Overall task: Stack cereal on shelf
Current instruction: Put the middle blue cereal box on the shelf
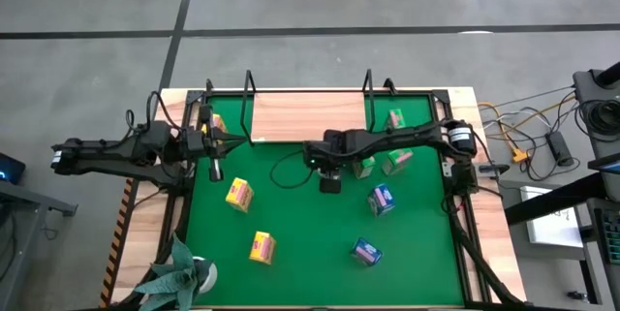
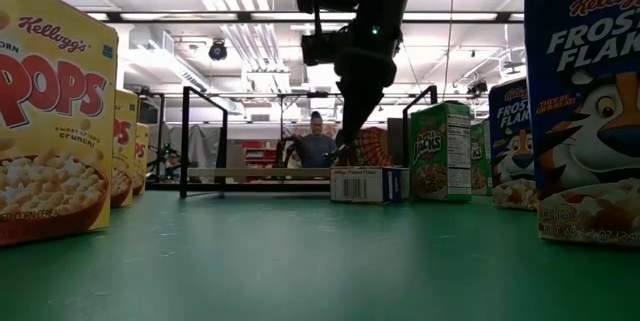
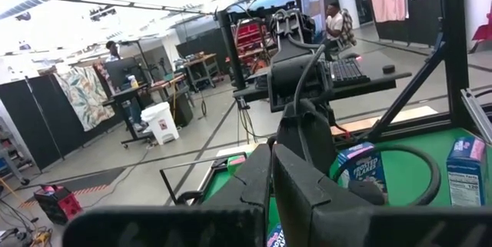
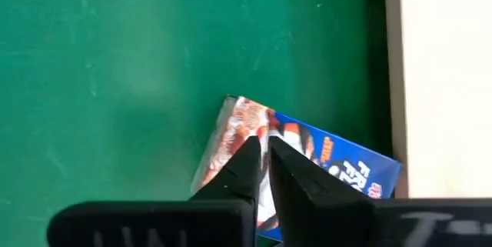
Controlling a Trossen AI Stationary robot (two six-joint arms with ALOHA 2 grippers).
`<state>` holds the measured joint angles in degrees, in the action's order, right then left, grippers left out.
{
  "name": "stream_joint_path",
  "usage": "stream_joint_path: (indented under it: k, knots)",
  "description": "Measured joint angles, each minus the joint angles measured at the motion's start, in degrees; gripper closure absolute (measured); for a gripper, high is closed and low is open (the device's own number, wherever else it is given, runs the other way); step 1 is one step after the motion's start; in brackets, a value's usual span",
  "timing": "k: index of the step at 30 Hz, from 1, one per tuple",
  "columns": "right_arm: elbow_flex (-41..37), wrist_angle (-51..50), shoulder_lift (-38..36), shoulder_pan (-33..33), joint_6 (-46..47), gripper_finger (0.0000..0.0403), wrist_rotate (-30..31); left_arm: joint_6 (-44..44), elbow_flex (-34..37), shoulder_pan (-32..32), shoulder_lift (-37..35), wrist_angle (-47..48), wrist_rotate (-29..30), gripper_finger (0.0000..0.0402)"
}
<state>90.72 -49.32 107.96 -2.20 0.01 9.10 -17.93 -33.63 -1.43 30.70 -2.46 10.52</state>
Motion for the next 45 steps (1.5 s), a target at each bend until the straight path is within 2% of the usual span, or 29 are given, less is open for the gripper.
stream_joint_path:
  k: [16, 20, 24, 31, 45]
  knots:
    - [-4.17, 2.55, 0.15, 2.69, 3.93, 0.039, 0.06, 0.46, 0.0, 0.0, 0.0, -0.01, -0.19, 0.0402]
    - [-4.24, 3.09, 0.15, 2.71, 3.49, 0.039, 0.15, 0.46, 0.0, 0.0, -0.02, -0.04, -0.2, 0.0402]
    - [-4.24, 3.28, 0.15, 2.71, 3.34, 0.039, 2.91, 0.45, 0.0, 0.0, -0.02, -0.04, -0.2, 0.0402]
    - [-6.11, 7.08, 0.15, 2.69, 2.49, 0.039, 2.99, 0.44, 0.0, 0.0, -0.02, -0.04, -0.2, 0.0402]
    - [-6.99, 7.61, -1.04, 2.69, 0.81, 0.039, 2.99, 0.44, 0.0, 0.02, -0.02, -0.07, -0.2, 0.0402]
